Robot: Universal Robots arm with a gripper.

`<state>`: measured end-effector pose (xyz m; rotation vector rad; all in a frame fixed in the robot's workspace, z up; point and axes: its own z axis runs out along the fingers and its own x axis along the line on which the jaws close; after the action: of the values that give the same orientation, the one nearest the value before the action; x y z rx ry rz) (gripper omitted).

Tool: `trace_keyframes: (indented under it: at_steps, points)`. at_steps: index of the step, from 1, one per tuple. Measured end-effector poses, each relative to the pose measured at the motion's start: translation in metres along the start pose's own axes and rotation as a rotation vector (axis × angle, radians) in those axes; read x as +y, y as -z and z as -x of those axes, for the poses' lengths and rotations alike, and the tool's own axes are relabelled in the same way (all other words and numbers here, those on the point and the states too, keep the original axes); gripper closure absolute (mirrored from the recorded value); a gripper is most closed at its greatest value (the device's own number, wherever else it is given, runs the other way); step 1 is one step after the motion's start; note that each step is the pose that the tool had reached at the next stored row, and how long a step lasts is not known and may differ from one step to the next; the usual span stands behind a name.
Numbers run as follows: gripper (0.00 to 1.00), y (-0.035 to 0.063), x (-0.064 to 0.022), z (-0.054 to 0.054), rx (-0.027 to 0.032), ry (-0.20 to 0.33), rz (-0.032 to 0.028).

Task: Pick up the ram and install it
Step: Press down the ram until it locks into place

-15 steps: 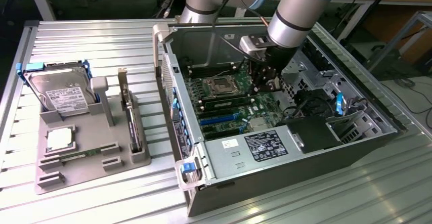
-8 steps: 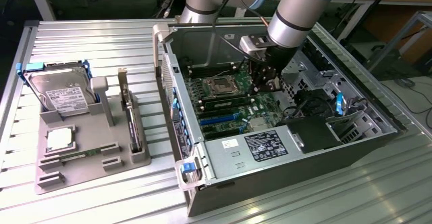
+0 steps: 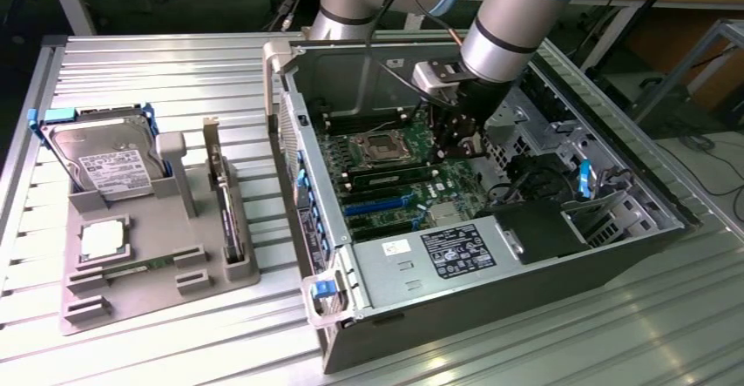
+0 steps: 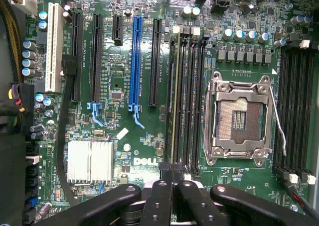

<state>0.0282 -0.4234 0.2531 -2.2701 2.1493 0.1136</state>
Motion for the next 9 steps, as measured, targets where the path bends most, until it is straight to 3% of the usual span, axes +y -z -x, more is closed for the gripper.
trace_keyframes:
  at_steps: [9]
  points:
    - [0.90, -0.0154, -0.0006, -0.001, 0.0026, 0.000, -0.0020]
